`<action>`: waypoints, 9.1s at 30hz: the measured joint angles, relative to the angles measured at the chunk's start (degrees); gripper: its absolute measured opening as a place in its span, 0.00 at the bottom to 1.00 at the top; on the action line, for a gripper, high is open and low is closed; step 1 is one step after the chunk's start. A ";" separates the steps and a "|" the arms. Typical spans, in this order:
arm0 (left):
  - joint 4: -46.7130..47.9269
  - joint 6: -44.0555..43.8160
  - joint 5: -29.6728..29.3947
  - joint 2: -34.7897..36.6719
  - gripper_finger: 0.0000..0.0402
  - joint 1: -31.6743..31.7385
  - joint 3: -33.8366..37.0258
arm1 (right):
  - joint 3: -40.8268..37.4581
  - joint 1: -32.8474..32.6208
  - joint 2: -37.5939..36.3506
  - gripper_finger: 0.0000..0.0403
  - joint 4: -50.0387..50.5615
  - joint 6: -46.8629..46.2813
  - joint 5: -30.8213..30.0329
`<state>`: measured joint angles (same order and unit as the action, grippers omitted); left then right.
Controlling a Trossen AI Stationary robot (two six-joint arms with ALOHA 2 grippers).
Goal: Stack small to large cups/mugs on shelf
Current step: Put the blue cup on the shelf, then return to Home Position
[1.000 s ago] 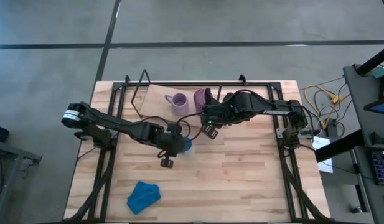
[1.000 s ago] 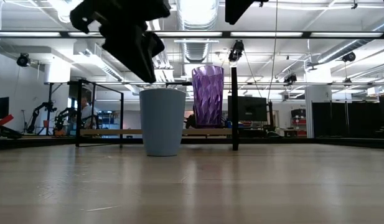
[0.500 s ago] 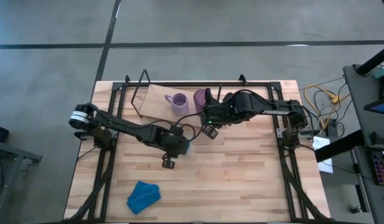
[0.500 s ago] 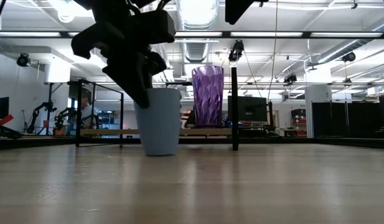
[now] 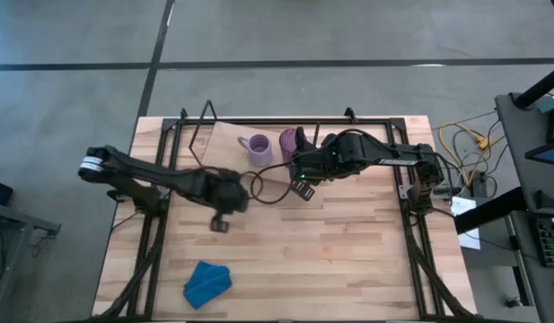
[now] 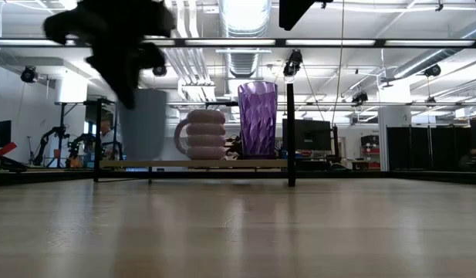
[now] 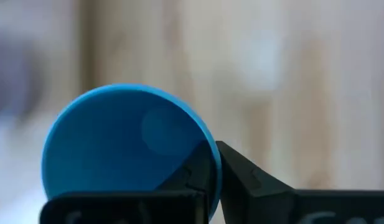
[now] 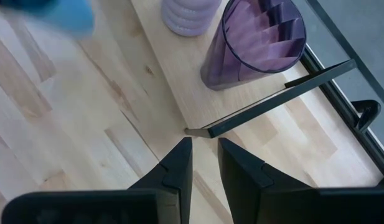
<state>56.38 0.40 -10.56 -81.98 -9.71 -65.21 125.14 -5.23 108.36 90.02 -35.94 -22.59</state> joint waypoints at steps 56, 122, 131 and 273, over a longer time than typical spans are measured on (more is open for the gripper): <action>0.27 12.13 7.51 -1.65 0.00 42.38 -4.59 | -0.88 0.00 0.17 0.17 -0.47 -0.03 -0.01; 15.07 1.32 14.11 4.28 0.13 40.37 -15.62 | 1.84 -3.48 -0.41 0.17 0.00 -0.10 2.87; 11.00 -4.59 30.94 18.62 0.13 35.27 -19.50 | 5.37 -12.88 -5.96 0.17 -0.02 1.15 -11.74; -54.34 -23.94 10.55 78.66 0.13 32.61 63.32 | -116.68 2.12 -108.19 0.17 -74.69 7.62 17.24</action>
<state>2.03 -23.54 -0.01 -3.32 22.90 -1.89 8.46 -3.11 0.16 15.33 -28.32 -5.35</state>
